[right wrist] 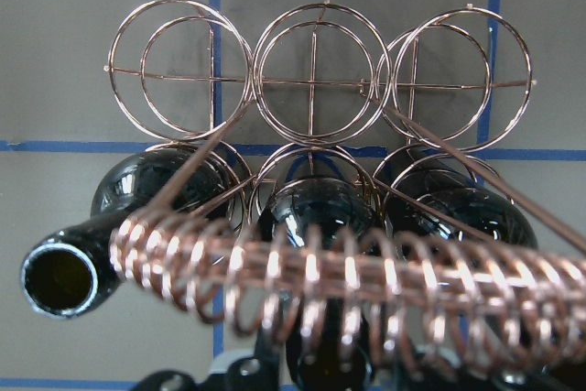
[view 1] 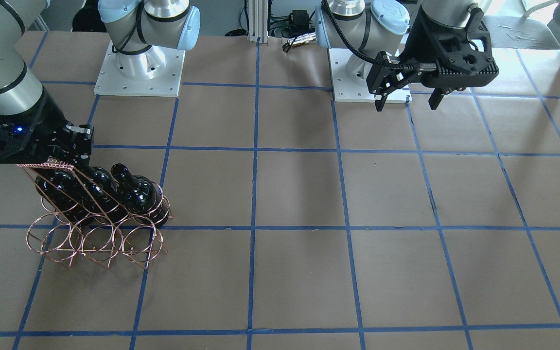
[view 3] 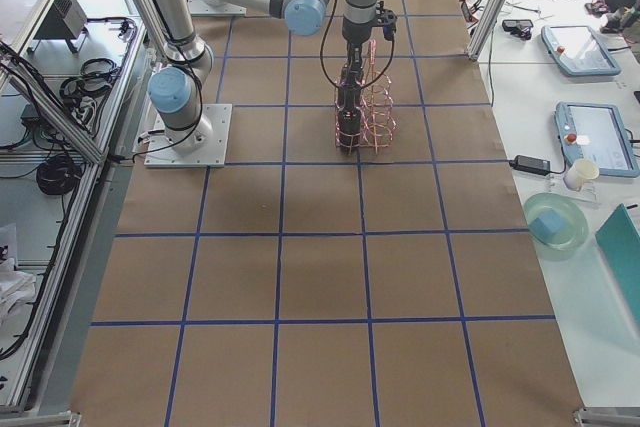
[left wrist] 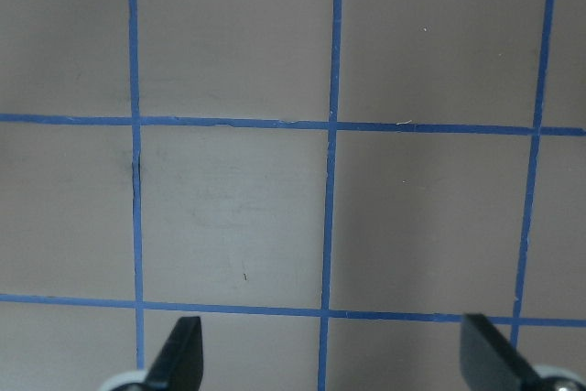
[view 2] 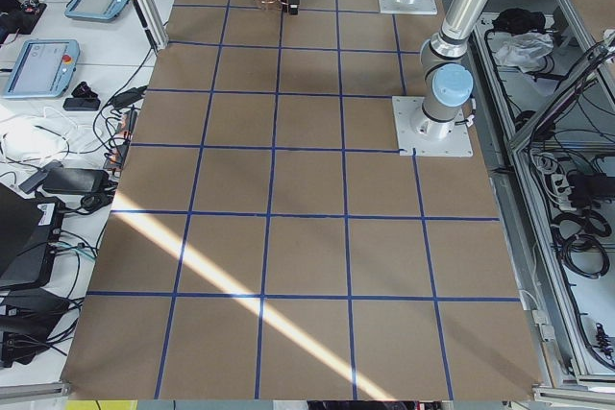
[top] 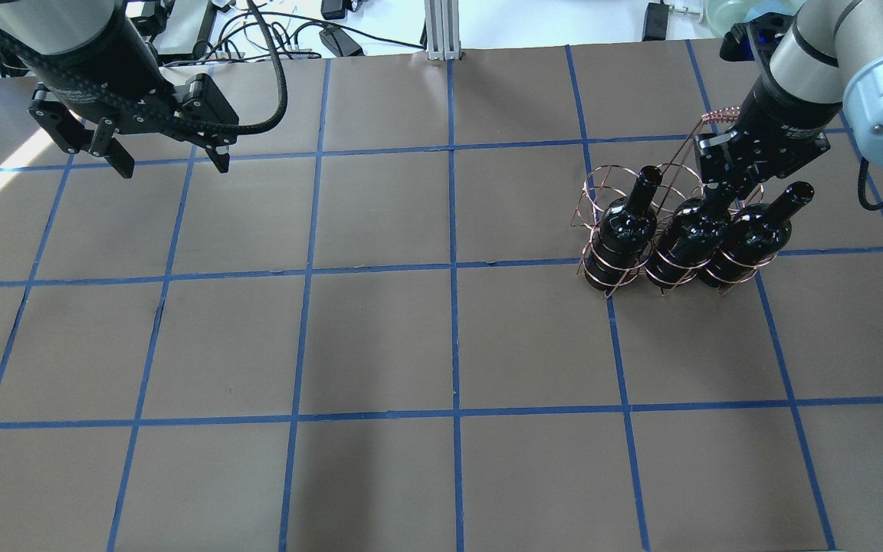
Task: Place wine into wine basket
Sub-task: 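Open the right gripper and raise it away from the rack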
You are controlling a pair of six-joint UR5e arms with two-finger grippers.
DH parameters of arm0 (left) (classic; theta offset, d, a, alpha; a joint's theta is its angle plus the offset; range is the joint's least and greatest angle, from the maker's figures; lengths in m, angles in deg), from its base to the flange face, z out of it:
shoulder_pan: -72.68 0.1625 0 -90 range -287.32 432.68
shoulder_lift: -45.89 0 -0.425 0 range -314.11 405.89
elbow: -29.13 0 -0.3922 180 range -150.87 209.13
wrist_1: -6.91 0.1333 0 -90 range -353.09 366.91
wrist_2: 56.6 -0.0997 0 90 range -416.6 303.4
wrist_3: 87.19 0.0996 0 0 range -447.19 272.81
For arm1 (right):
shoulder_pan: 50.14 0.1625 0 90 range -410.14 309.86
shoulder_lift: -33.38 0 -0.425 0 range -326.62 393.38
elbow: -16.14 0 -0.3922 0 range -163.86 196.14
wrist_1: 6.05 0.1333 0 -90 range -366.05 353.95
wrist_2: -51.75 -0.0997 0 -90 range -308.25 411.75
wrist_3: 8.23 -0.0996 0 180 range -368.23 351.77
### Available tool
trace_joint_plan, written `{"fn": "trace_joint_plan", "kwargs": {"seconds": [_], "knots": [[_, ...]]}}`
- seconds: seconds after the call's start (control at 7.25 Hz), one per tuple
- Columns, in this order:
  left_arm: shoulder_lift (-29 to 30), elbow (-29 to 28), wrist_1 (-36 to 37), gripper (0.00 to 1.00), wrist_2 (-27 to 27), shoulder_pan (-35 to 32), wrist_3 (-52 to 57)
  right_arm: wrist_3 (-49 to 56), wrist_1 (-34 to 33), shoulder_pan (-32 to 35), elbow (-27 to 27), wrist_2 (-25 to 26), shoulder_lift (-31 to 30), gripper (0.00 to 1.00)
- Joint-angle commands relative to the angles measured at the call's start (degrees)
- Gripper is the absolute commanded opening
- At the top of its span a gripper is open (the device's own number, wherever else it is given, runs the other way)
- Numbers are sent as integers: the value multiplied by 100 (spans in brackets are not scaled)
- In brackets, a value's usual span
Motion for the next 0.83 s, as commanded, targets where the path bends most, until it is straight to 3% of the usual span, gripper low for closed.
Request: {"fn": "trace_joint_plan", "kwargs": {"seconds": [0.0, 0.14, 0.41, 0.69], "knots": [[0, -4, 1, 100, 5, 0, 0, -259, 10, 13, -217, 0, -60, 92], [0, 5, 1, 100, 5, 0, 0, -347, 89, 56, -462, -35, -78, 98], [-17, -4, -8, 100, -4, 0, 0, -609, 562, 450, -797, -1, -349, 98], [-17, -4, -8, 100, -4, 0, 0, -1390, 573, 1090, -903, -1, -465, 99]]}}
